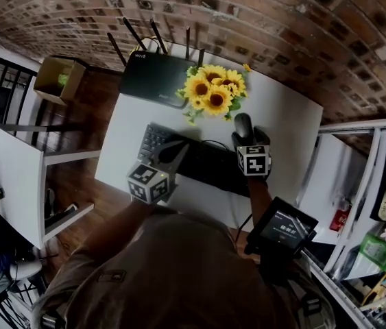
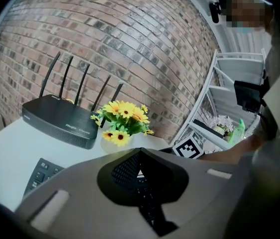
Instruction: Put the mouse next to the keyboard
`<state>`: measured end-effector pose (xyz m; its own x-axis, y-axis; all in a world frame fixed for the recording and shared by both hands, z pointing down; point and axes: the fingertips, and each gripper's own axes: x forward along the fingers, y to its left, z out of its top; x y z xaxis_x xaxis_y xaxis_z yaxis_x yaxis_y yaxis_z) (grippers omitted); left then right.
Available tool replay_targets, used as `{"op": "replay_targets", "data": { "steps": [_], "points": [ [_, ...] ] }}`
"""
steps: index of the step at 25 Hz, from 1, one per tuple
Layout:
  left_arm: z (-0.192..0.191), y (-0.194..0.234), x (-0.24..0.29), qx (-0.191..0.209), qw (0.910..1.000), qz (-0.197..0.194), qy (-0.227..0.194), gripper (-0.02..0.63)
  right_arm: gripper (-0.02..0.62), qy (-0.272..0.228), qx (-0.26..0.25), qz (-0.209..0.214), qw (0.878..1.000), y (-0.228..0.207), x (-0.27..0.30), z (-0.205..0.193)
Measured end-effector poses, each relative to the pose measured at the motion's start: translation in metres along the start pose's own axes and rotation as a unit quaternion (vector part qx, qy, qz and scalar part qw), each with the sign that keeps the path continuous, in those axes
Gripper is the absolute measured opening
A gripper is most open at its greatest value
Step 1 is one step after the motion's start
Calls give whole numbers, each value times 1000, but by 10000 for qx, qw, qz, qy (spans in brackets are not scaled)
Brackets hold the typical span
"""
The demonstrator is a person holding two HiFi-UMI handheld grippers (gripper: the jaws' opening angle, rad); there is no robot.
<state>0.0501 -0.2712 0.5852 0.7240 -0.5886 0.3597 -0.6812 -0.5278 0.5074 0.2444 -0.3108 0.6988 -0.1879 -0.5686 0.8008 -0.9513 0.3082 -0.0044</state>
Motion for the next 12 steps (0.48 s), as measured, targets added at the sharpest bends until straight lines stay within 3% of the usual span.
{"op": "replay_targets", "data": {
  "steps": [6,12],
  "points": [
    [1,6,-1,-33,10000,54,5,-5,310,138,64,85,9998,0,4,-5],
    [0,3,-1,10,10000,16,30,-5,308,-122,204,152,9996,2,-4,4]
  ]
}}
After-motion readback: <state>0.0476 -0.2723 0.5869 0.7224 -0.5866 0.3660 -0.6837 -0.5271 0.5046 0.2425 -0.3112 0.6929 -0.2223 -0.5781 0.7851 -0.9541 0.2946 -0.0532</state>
